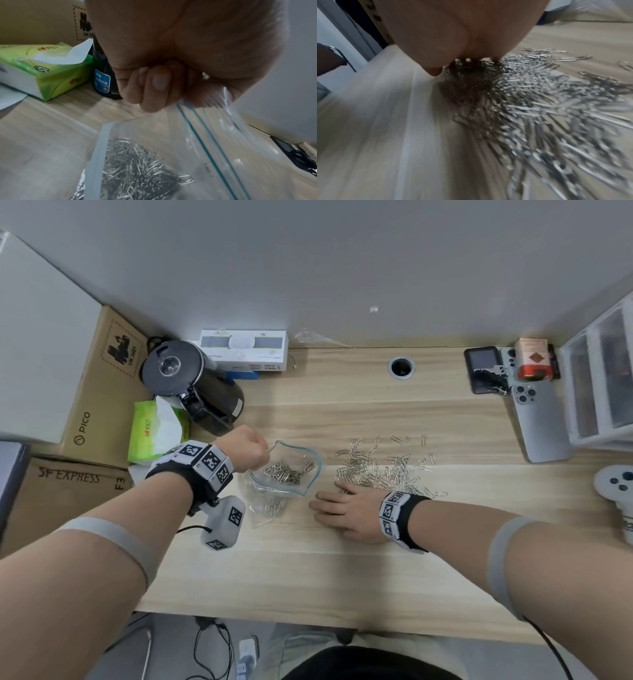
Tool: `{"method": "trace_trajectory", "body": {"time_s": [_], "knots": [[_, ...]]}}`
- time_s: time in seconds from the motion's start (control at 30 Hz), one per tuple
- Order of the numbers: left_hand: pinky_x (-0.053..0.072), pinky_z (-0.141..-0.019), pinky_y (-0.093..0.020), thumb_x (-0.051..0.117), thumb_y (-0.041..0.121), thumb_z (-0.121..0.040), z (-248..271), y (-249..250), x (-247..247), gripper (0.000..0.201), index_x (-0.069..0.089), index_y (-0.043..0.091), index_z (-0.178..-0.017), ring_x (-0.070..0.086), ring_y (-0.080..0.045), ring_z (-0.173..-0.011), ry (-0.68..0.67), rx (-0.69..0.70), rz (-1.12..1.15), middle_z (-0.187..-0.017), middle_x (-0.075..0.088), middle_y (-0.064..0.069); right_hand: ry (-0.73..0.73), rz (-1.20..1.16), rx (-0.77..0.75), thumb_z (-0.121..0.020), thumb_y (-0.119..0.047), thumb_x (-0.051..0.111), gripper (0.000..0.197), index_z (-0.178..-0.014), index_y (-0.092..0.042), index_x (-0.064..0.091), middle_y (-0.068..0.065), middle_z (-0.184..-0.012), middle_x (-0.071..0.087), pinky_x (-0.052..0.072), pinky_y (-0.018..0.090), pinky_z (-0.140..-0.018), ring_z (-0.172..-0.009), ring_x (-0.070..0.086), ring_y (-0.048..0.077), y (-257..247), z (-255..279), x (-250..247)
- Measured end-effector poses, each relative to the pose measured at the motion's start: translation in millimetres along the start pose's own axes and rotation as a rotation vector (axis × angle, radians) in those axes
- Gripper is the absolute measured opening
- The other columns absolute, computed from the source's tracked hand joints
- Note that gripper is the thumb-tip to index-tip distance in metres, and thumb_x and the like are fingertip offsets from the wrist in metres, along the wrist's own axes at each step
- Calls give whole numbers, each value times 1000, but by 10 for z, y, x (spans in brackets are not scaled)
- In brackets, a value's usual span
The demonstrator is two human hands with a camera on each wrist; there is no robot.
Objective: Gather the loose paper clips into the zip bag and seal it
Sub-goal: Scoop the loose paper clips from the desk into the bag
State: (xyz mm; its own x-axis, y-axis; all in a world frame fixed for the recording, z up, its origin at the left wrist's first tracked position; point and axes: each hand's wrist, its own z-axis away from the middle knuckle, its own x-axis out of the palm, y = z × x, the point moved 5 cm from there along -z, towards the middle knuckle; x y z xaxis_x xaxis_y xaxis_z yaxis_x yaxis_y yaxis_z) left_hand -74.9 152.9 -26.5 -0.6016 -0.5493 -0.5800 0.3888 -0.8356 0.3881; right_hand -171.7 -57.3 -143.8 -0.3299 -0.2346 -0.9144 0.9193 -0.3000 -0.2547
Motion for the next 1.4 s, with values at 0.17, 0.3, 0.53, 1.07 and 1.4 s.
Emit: {"method": "trace_trajectory", "body": {"time_s": [0.17, 0.3, 0.53, 1.07, 1.4], "knots": [[26, -48, -21, 48, 7, -53, 13, 42, 32, 20, 41, 15, -36, 30, -18, -39, -14, -13, -37, -36, 34, 1, 57, 113, 130, -92, -46, 47, 69, -149, -10, 31, 7, -159, 23, 24, 52, -116, -147, 23, 24, 320, 264, -15], [25, -49, -21, 48, 11, -49, 26, 110, 63, 13, 43, 14, -37, 31, -19, -42, -9, -8, -50, -37, 34, 1, 153, 4, 222, -89, -33, 57, 61, -143, -9, 42, 11, -153, 37, 31, 48, -113, -142, 35, 27, 405, 359, -242], [25, -44, -19, 52, -8, -68, -8, 213, 125, 34, 43, 11, -41, 31, -17, -42, -2, -4, -26, -39, 33, 0, -14, -1691, 818, -82, -3, 44, 30, -83, -12, 72, 14, -77, 66, 51, 28, -60, -68, 62, 25, 115, 180, -169], [24, -36, -14, 56, -4, -77, -49, 400, 253, 38, 37, 14, -49, 28, -10, -37, -17, 14, -87, -43, 29, 3, 12, -1820, 1027, -87, 1, 43, 29, -105, -7, 65, 19, -97, 73, 58, 39, -77, -91, 71, 35, 483, 659, -58], [29, -49, -24, 59, 0, -73, -138, 487, 323, 38, 37, 16, -46, 32, -18, -47, -15, 31, -101, -45, 30, 1, -171, -1769, 1080, -81, -4, 45, 34, -108, -3, 64, 11, -86, 75, 55, 31, -75, -80, 74, 24, 475, 944, 142]]}}
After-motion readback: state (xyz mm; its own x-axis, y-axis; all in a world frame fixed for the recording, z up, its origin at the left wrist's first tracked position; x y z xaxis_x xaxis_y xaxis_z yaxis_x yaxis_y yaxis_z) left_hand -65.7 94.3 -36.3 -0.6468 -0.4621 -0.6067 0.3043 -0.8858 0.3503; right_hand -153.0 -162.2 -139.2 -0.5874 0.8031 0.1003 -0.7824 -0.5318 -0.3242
